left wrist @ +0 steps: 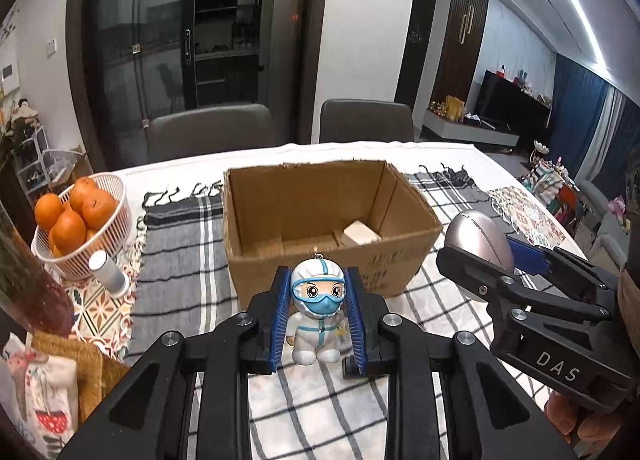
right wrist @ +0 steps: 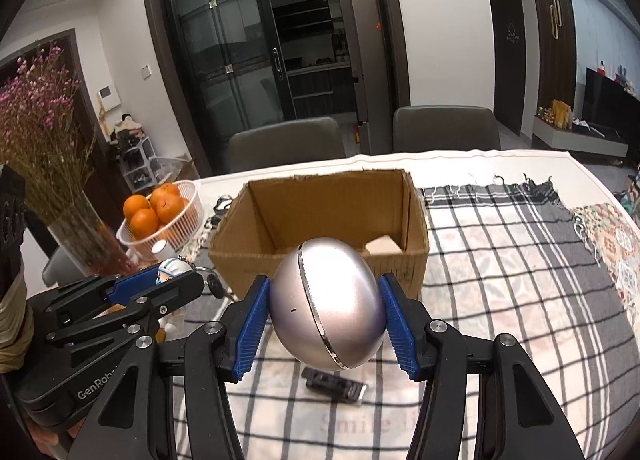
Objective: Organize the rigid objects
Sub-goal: 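Carry the figurine with left tool while right tool carries the egg into the box, then open both tools to release the figurine and egg into the box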
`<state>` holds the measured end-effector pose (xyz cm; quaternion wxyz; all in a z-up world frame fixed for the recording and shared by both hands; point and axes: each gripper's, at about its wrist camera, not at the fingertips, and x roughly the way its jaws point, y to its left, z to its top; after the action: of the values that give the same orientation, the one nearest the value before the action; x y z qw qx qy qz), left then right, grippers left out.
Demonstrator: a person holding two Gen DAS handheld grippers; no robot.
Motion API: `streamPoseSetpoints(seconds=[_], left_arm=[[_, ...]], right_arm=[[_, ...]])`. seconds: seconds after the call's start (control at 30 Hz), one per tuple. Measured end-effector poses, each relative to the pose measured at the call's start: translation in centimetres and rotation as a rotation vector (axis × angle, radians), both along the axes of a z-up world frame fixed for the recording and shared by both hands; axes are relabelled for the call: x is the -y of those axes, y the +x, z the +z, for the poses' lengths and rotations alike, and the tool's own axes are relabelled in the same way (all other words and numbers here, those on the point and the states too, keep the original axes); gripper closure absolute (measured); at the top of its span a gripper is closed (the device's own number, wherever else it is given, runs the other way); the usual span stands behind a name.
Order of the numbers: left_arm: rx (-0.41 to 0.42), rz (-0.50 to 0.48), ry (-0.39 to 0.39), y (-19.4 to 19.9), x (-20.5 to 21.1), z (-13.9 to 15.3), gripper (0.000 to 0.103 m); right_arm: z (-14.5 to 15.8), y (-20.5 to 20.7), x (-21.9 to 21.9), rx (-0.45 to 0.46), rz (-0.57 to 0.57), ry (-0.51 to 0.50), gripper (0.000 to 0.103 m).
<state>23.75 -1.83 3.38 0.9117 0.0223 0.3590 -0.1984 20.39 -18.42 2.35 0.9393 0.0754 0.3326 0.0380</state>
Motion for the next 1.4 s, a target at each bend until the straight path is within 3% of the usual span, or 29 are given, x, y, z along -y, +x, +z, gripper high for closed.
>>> streamPoseSetpoints(seconds=[0.57, 1.03, 1.4], left_arm=[[0.032, 0.006, 0.009, 5.3, 1.5, 2.0, 0.076], [-0.112, 0.011, 0.010, 11.2, 2.6, -1.0, 0.076], [-0.197, 0.022, 0.090, 14.3, 3.5, -3.8, 0.076]], right_arm=[[1.6, 5.1, 0.9, 0.012, 0.015, 0.007, 0.047], [-0.4, 11.4, 1.8, -0.107, 0.039, 0.008, 0.047], [-4.0, 15.4, 2.6, -0.257, 0.049, 0.030, 0.047]])
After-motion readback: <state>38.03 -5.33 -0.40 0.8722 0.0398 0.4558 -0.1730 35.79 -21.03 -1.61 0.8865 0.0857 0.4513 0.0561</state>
